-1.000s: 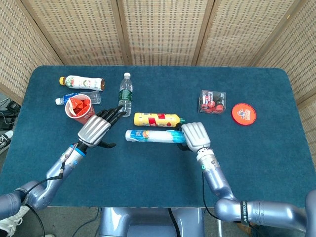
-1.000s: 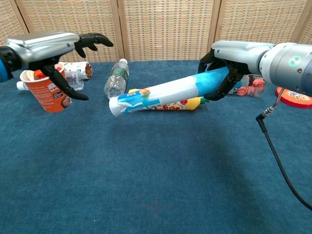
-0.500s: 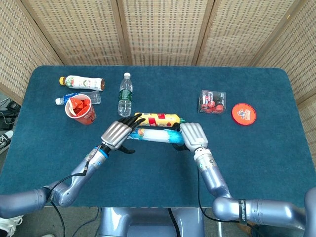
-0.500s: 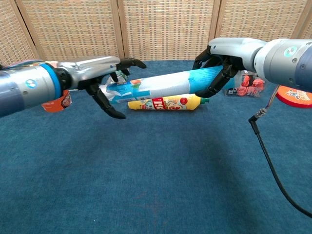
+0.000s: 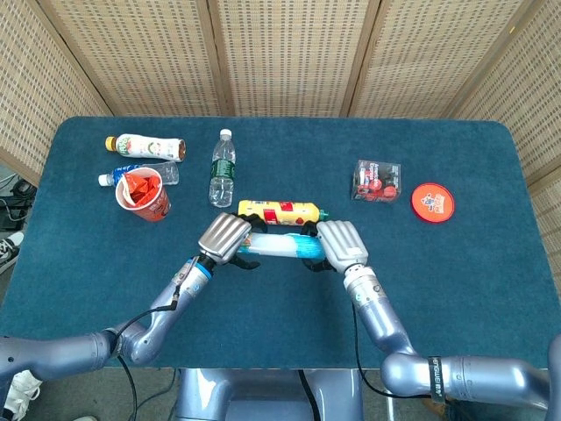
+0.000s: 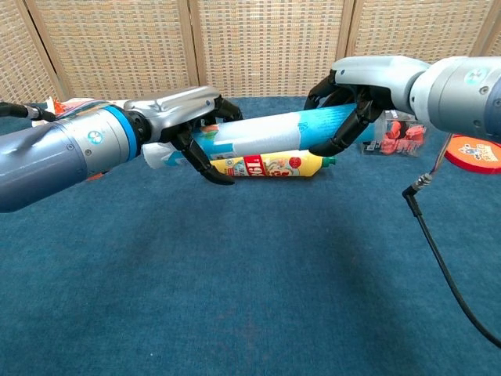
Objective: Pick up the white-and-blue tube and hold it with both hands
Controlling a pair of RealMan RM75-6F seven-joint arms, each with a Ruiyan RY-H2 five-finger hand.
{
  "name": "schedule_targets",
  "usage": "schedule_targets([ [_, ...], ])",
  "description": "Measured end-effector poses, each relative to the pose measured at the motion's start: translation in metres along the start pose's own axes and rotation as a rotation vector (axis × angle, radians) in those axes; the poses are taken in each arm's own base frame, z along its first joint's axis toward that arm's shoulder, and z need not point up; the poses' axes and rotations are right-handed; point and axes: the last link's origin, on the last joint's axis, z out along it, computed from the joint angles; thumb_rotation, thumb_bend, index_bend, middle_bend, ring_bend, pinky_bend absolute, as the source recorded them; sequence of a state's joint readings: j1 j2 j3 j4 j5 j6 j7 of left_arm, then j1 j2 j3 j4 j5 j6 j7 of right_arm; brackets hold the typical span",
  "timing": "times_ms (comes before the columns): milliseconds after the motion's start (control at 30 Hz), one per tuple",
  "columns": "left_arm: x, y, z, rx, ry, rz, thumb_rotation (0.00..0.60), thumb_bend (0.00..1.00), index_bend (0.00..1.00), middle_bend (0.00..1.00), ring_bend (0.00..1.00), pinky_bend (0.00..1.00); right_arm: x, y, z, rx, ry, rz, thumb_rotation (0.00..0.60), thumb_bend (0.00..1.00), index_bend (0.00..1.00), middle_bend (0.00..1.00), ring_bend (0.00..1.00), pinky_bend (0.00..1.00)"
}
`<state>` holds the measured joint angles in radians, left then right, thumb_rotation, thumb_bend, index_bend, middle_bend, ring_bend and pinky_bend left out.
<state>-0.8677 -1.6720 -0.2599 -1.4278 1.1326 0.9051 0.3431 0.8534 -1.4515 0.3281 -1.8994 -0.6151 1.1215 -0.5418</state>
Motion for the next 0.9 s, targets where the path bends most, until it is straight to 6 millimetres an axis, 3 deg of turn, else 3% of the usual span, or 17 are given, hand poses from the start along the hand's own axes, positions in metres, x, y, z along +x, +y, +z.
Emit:
schedule_targets([
  [200, -0.003, 0.004, 0.000, 0.011, -0.008, -0.006, 0.600, 0.50, 0.69, 0.64, 0.68, 0.73, 0.001, -0.001, -0.002, 0.003, 0.003, 0.004, 0.600, 0.72, 0.76, 0.69, 0.71, 0.68],
  [500, 0.004, 0.002, -0.002, 0.026, 0.006, -0.027, 0.600, 0.54, 0.74, 0.67, 0.71, 0.78, 0.002, 0.000, -0.004, -0.002, -0.001, 0.006, 0.600, 0.72, 0.75, 0.69, 0.71, 0.69],
  [567, 0.005, 0.002, -0.002, 0.027, 0.005, -0.031, 0.600, 0.54, 0.74, 0.68, 0.71, 0.79, 0.002, -0.001, -0.005, 0.000, -0.003, 0.007, 0.600, 0.60, 0.69, 0.65, 0.69, 0.69],
  [600, 0.005, 0.002, -0.003, 0.027, 0.005, -0.034, 0.600, 0.54, 0.74, 0.68, 0.71, 0.79, 0.001, -0.001, -0.005, 0.002, -0.005, 0.011, 0.600, 0.44, 0.58, 0.57, 0.65, 0.66],
  [633, 0.005, 0.002, -0.003, 0.027, 0.004, -0.040, 0.600, 0.54, 0.74, 0.68, 0.71, 0.79, 0.001, -0.002, -0.006, 0.006, -0.010, 0.013, 0.600, 0.31, 0.49, 0.50, 0.59, 0.62],
  [667, 0.006, 0.002, -0.003, 0.027, 0.005, -0.049, 0.600, 0.54, 0.74, 0.68, 0.71, 0.79, 0.001, -0.002, -0.007, 0.011, -0.017, 0.016, 0.600, 0.14, 0.35, 0.37, 0.47, 0.51],
  [700, 0.006, 0.002, -0.003, 0.027, 0.007, -0.056, 0.600, 0.54, 0.75, 0.68, 0.72, 0.79, 0.001, -0.003, -0.008, 0.019, -0.029, 0.021, 0.600, 0.03, 0.22, 0.22, 0.32, 0.35],
  [800, 0.008, 0.002, -0.003, 0.029, 0.014, -0.078, 0.600, 0.54, 0.75, 0.69, 0.72, 0.80, 0.005, -0.003, -0.010, 0.039, -0.045, 0.031, 0.600, 0.00, 0.09, 0.02, 0.03, 0.03],
  [900, 0.011, 0.000, -0.004, 0.034, 0.022, -0.102, 0.600, 0.54, 0.75, 0.69, 0.72, 0.80, 0.011, -0.002, -0.014, 0.054, -0.029, 0.037, 0.600, 0.00, 0.07, 0.00, 0.00, 0.00],
])
